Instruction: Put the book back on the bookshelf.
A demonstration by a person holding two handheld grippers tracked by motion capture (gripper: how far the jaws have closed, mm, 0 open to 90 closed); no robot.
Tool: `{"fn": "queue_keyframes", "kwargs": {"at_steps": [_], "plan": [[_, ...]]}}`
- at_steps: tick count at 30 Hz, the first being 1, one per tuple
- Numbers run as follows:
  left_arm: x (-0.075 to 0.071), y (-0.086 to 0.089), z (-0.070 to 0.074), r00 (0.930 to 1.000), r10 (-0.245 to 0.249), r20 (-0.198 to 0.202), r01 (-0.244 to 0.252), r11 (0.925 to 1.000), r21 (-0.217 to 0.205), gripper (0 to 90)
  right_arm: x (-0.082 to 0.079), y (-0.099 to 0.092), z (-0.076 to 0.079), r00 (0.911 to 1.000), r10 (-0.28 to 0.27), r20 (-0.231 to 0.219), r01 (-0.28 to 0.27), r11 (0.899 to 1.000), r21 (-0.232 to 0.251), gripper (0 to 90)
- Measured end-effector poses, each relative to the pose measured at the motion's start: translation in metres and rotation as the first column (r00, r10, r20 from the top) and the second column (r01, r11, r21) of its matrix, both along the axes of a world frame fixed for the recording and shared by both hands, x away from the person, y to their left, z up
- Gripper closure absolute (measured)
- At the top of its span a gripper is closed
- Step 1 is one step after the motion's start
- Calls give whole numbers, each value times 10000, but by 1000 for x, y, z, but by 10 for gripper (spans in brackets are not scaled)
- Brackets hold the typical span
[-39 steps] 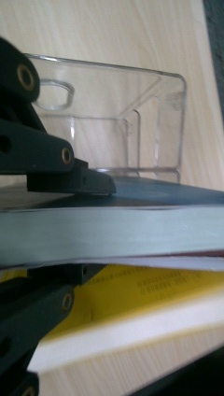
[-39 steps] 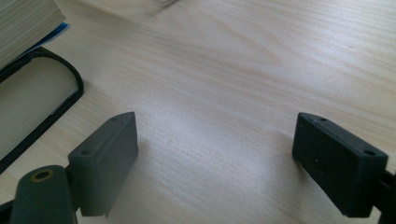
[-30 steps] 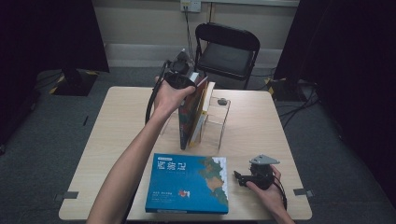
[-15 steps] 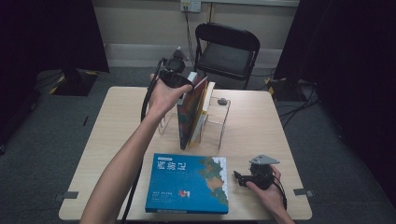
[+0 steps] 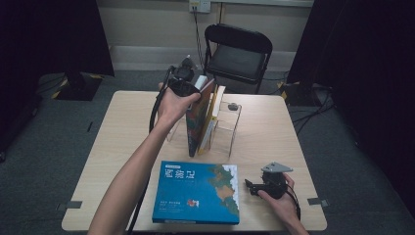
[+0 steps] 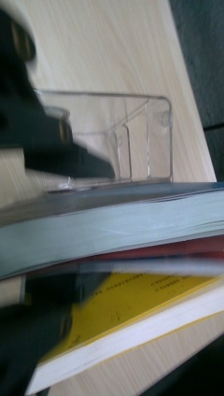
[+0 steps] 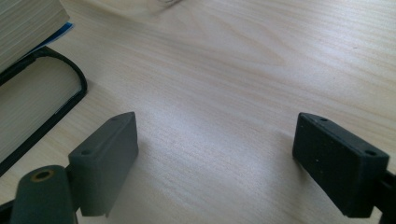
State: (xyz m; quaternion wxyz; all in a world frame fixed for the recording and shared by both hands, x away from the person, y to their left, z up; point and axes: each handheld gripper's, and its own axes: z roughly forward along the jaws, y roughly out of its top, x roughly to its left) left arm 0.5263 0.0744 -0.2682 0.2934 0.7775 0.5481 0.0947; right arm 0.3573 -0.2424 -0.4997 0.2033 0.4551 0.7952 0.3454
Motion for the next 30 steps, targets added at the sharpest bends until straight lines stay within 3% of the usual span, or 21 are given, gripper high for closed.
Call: {"fn": "queue_keyframes", "kwargs": {"at_steps": [2,5,6,9,11,13,14,15,18,23,26,27,28,29,30], "plan": [[-1,-2,0,9998,204,-8,-204,9997,109,689,0,0,0,10000,1,2,-1,10000,0,140],[-2,-3,0,9993,357,-116,-356,9993,70,698,0,0,0,10000,1,2,-1,10000,-4,140],[-2,-3,1,9980,615,-152,-614,9981,97,702,0,0,0,10000,1,-2,-1,10000,3,140],[-2,-3,1,9982,576,-171,-574,9983,95,703,0,-1,2,9999,-10,-161,9,10000,-34,204],[-2,-3,1,9995,330,22,-331,9987,398,708,2,-3,8,9996,92,-250,-90,9999,82,256],[-1,-2,1,9996,284,-17,-283,9990,336,689,2,-4,13,9999,26,-123,-23,9996,272,259],[1,2,1,9999,73,76,-76,9994,331,639,3,-7,20,10000,-7,44,5,9980,638,259],[1,2,1,9999,73,76,-76,9994,331,590,3,-7,20,10000,-7,44,5,9980,638,259],[1,6,-1,9998,-100,159,94,9993,373,582,2,-9,27,9998,0,205,-16,9969,790,284],[-4,17,-7,9995,-156,292,156,9999,2,440,4,-5,40,9984,151,551,-196,9964,823,317],[-5,20,-7,9992,-266,296,269,9996,-100,430,10,3,64,9931,397,1107,-535,9908,1242,383],[-5,20,-7,9992,-266,296,269,9996,-100,422,10,3,64,9931,397,1107,-535,9908,1242,383],[-5,20,-6,9992,-311,254,315,9993,-177,418,15,9,77,9893,503,1368,-699,9874,1420,404],[-5,20,-6,9992,-311,254,315,9993,-177,417,15,9,77,9893,503,1368,-699,9874,1420,404],[-6,20,-5,9990,-320,316,327,9992,-213,410,21,17,88,9845,623,1638,-874,9847,1508,432]]}}
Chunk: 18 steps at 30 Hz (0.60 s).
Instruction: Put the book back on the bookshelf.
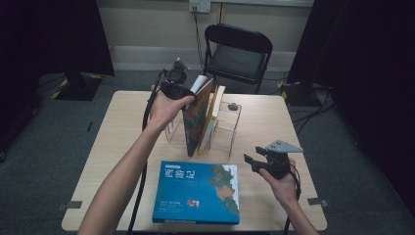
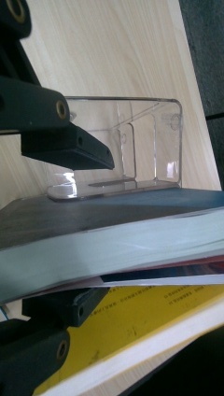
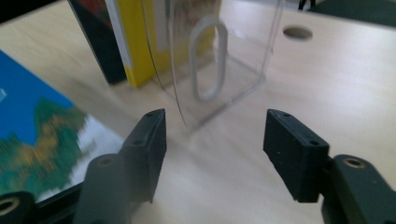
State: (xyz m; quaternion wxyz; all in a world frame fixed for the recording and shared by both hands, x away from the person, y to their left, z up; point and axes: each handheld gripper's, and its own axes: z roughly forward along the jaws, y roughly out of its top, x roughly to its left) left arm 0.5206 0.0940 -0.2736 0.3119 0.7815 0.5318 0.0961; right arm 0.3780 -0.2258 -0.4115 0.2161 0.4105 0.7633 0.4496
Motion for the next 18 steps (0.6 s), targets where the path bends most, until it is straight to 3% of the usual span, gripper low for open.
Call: {"fn": "queue_keyframes", "kwargs": {"at_steps": [5,8,12,16,18], "plan": [[-2,-3,6,9998,-164,146,163,9998,68,377,11,18,22,9984,244,505,-258,9993,263,481],[-2,-2,9,9998,-115,181,113,9999,103,365,21,39,39,9943,607,874,-640,9973,353,524],[-1,-2,8,9997,-237,109,236,9997,59,363,30,57,46,9889,1051,1046,-1108,9925,506,564],[-1,-1,8,9996,-287,14,287,9994,216,370,37,66,48,9863,1232,1097,-1306,9894,632,607],[-2,-1,8,9994,-331,55,330,9994,91,374,43,70,48,9858,1251,1117,-1341,9880,766,653]]}}
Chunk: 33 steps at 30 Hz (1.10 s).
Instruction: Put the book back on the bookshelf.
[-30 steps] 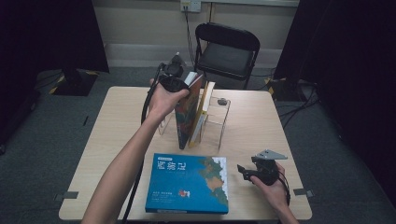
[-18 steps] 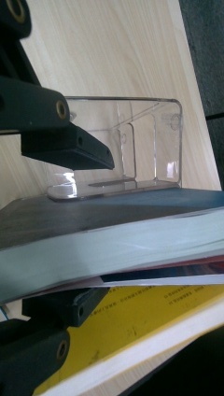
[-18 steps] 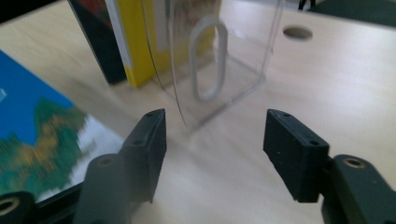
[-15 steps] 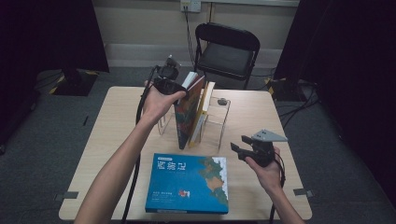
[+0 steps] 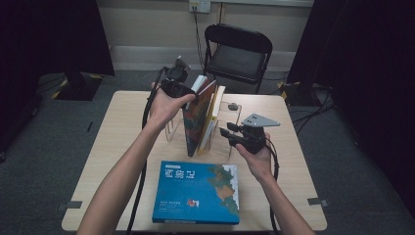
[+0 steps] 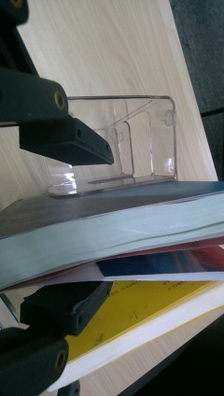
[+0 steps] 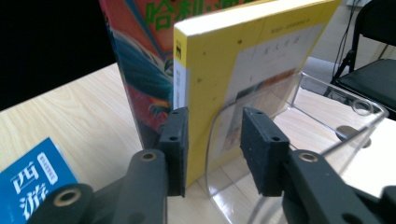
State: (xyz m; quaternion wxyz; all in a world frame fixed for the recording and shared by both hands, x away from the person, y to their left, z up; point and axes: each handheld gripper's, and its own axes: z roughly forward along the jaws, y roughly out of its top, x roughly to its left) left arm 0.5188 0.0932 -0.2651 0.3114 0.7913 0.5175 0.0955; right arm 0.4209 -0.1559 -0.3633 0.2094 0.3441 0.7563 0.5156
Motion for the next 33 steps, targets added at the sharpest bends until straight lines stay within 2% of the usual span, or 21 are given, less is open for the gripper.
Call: {"fn": "queue_keyframes", "kwargs": {"at_steps": [3,4,8,10,12,15,17,18,25,26,29,30,33], "plan": [[0,0,0,10000,-15,45,16,10000,-63,373,5,2,0,10000,-64,20,64,10000,-6,681],[0,0,1,9999,-16,106,18,9998,-198,372,11,3,1,9999,-149,-17,149,9999,-26,704],[1,-2,0,9999,-86,95,89,9995,-319,363,21,11,3,9994,-357,-16,357,9993,-98,708],[2,-3,0,9998,-36,203,45,9989,-462,357,25,17,3,9994,-358,-12,358,9993,-131,714],[2,-4,0,9998,-152,140,160,9980,-603,344,28,23,3,9994,-332,-4,332,9994,-134,717],[2,-5,1,9996,-245,149,254,9976,-643,318,29,27,4,9997,-253,-33,252,9996,-81,718],[2,-6,2,9998,-117,178,129,9976,-684,310,32,34,3,9998,-210,-65,209,9998,-58,714],[2,-7,2,9997,-126,191,142,9960,-880,300,32,36,3,9997,-208,-97,208,9998,-20,713],[2,-11,5,9999,-109,126,119,9962,-863,290,36,48,3,9997,-179,-166,179,9998,24,692],[2,-14,3,9999,-109,43,111,9986,-509,291,37,53,1,9996,-185,-202,185,9998,-16,688],[2,-16,2,9999,-55,140,63,9984,-560,296,38,60,-1,9997,-135,-180,132,9998,-162,683],[3,-19,0,9999,-143,3,143,9993,-332,309,38,61,-1,9997,-130,-193,128,9998,-130,685],[4,-21,-5,9997,-219,-95,217,9996,-193,310,39,65,-2,9997,-146,-208,144,9999,-78,685]]}}
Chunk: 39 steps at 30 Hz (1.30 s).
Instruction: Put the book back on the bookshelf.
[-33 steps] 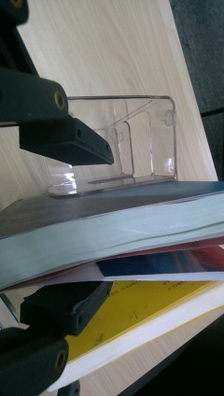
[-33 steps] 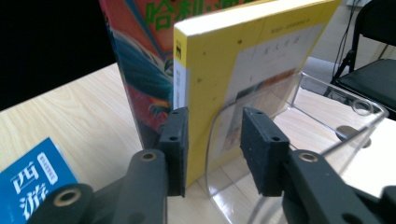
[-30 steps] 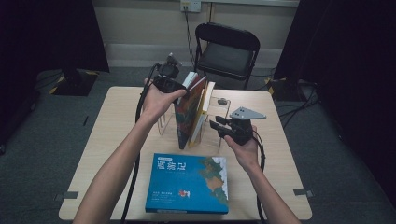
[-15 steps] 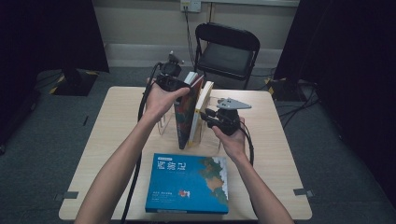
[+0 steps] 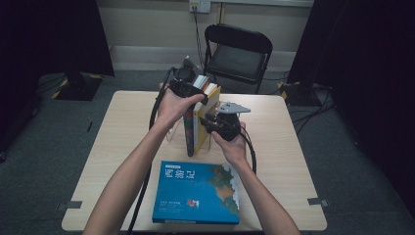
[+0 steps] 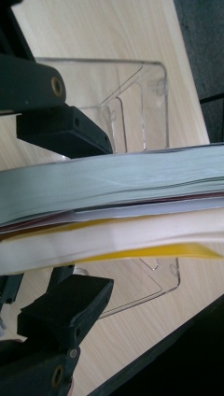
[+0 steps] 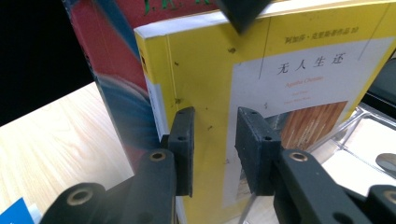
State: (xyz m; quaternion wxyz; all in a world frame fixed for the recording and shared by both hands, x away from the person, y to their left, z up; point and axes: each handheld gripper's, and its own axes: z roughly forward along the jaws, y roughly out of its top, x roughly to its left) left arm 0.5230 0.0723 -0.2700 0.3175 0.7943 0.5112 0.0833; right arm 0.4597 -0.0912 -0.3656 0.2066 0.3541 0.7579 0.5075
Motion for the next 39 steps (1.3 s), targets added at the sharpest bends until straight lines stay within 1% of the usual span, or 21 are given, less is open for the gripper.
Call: {"fn": "queue_keyframes", "kwargs": {"at_steps": [4,5,6,7,8,9,10,11,14,17,18,19,20,22,25,27,28,30,32,35,39], "plan": [[1,-3,-4,9999,-104,-83,106,9996,266,315,2,5,0,10000,16,-66,-17,10000,-53,687],[1,-4,-5,9999,107,-34,-104,9971,759,334,3,8,0,10000,31,-26,-31,9999,-113,692],[1,-4,-5,9999,107,-34,-104,9971,759,339,3,8,0,10000,31,-26,-31,9999,-113,692],[3,-5,-8,9996,243,-134,-226,9933,1134,365,3,9,0,10000,20,-11,-20,9999,-115,688],[3,-5,-8,9996,243,-134,-226,9933,1134,417,3,9,0,10000,20,-11,-20,9999,-115,688],[7,-2,-11,9984,351,-433,-312,9957,875,412,2,7,0,10000,20,-28,-20,9999,-118,673],[7,-2,-11,9984,351,-433,-312,9957,875,446,2,7,0,10000,20,-28,-20,9999,-118,673],[8,-4,-13,9987,103,-506,-55,9956,937,475,0,4,0,10000,33,14,-33,9999,-153,670],[8,-8,-15,9989,179,-431,-126,9927,1196,469,-3,0,1,10000,58,35,-57,9998,-181,666],[9,-13,-18,9980,284,-565,-192,9874,1571,473,-6,-5,2,10000,54,65,-52,9995,-299,661],[9,-14,-17,9967,230,-775,-86,9834,1815,472,-7,-7,3,10000,50,76,-48,9996,-269,661],[9,-17,-18,9935,206,-1123,51,9745,2244,516,-9,-9,4,9999,67,93,-65,9997,-246,661],[9,-18,-17,9939,110,-1101,158,9709,2390,536,-11,-10,4,9999,94,129,-90,9995,-308,656],[8,-18,-17,9947,144,-1014,99,9717,2358,556,-15,-14,6,9997,141,204,-134,9993,-336,653],[9,-17,-17,9915,539,-1188,-272,9761,2158,584,-19,-21,7,9996,146,228,-142,9997,-202,653],[8,-21,-16,9880,949,-1215,-662,9728,2218,590,-23,-28,8,9996,124,270,-117,9996,-264,653],[8,-21,-16,9880,949,-1215,-662,9728,2218,591,-23,-28,8,9996,124,270,-117,9996,-264,653],[7,-24,-16,9842,1267,-1238,-979,9714,2162,591,-26,-33,8,9995,122,306,-113,9995,-291,652],[6,-25,-17,9761,1873,-1104,-1635,9670,1955,592,-31,-40,10,9992,110,381,-101,9997,-239,651],[5,-28,-17,9736,1997,-1107,-1745,9633,2038,592,-34,-46,9,9993,31,376,-21,9997,-264,648],[7,-28,-16,9730,1976,-1193,-1727,9661,1917,594,-35,-51,10,9992,-34,387,45,9997,-260,645]]}}
